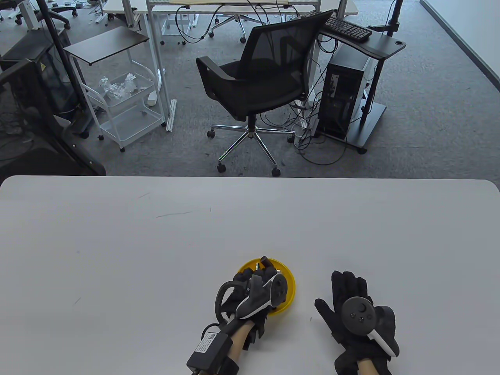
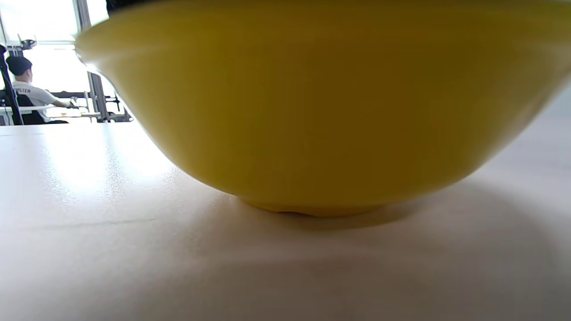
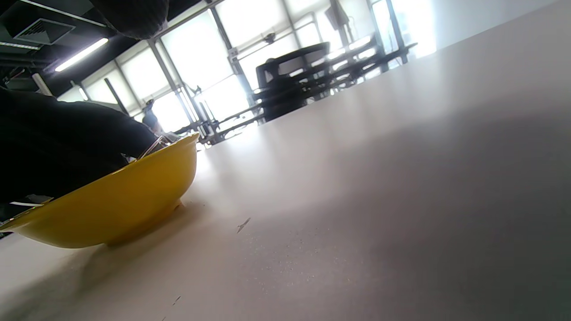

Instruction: Assemble perfume bottles from components

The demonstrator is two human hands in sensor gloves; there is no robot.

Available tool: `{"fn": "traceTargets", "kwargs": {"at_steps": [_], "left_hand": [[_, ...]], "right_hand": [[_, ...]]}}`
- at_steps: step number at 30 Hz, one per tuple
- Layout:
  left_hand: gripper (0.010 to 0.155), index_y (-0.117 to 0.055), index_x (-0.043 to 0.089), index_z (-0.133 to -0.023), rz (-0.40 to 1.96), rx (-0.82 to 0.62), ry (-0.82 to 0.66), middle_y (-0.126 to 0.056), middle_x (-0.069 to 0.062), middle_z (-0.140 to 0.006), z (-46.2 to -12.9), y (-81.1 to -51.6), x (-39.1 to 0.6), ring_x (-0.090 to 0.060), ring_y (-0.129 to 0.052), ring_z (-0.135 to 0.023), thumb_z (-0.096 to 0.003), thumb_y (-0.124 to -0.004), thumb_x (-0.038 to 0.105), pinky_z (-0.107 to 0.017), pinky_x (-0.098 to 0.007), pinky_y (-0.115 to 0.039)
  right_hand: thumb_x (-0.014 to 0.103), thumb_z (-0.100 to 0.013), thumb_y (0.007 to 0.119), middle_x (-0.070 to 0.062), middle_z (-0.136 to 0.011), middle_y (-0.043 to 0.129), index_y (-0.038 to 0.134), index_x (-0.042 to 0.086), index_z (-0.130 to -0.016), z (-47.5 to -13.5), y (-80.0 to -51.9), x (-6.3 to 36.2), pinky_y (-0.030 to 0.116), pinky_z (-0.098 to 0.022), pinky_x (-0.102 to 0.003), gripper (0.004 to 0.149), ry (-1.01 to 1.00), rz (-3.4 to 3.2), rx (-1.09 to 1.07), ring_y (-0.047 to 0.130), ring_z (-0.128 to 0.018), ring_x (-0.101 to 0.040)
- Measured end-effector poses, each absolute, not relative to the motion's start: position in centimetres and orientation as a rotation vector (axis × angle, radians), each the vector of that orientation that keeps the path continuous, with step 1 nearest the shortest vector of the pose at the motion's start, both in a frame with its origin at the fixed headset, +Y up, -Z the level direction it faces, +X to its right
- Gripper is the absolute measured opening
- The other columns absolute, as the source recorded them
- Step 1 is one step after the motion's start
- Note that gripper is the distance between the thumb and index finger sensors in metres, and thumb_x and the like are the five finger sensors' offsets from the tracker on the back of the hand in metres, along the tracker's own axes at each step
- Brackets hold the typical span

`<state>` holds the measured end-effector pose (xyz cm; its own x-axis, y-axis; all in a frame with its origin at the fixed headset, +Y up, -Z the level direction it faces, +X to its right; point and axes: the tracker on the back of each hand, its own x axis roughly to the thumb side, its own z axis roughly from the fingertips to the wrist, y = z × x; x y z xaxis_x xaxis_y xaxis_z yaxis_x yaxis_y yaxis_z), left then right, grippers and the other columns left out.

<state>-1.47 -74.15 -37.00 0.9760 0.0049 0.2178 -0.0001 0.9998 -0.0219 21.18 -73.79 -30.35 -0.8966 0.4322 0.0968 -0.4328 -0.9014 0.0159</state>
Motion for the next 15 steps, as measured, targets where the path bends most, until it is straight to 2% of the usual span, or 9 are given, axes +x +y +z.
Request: {"fn": "traceTargets", "kwargs": {"at_steps": [7, 15], "left_hand": [[0.062, -0.063, 0.030, -0.106, 0.157, -0.003, -0.157, -0.085, -0.001, -0.092, -37.3, -73.8, -2.8, -0.028, -0.082, -0.085, -0.0484, -0.085, 0.041, -0.069, -0.051, -0.067], [0.061, -0.062, 0.031, -0.106, 0.337, 0.086, -0.127, -0.084, -0.001, -0.093, -36.9, -72.5, -4.2, -0.030, -0.084, -0.084, -0.0498, -0.083, 0.039, -0.067, -0.052, -0.070]], "right_hand": [[0.051, -0.065, 0.056, -0.023, -0.119, 0.013, 0.016, 0.012, -0.112, -30.3, -73.8, 21.1, 0.030, -0.067, -0.072, 0.074, -0.010, 2.689, 0.137, 0.012, -0.101, -0.056], [0.051, -0.065, 0.056, -0.024, -0.119, 0.013, 0.016, 0.012, -0.112, -30.3, -73.8, 21.1, 0.030, -0.067, -0.072, 0.074, -0.011, 2.695, 0.141, 0.012, -0.101, -0.056]]}}
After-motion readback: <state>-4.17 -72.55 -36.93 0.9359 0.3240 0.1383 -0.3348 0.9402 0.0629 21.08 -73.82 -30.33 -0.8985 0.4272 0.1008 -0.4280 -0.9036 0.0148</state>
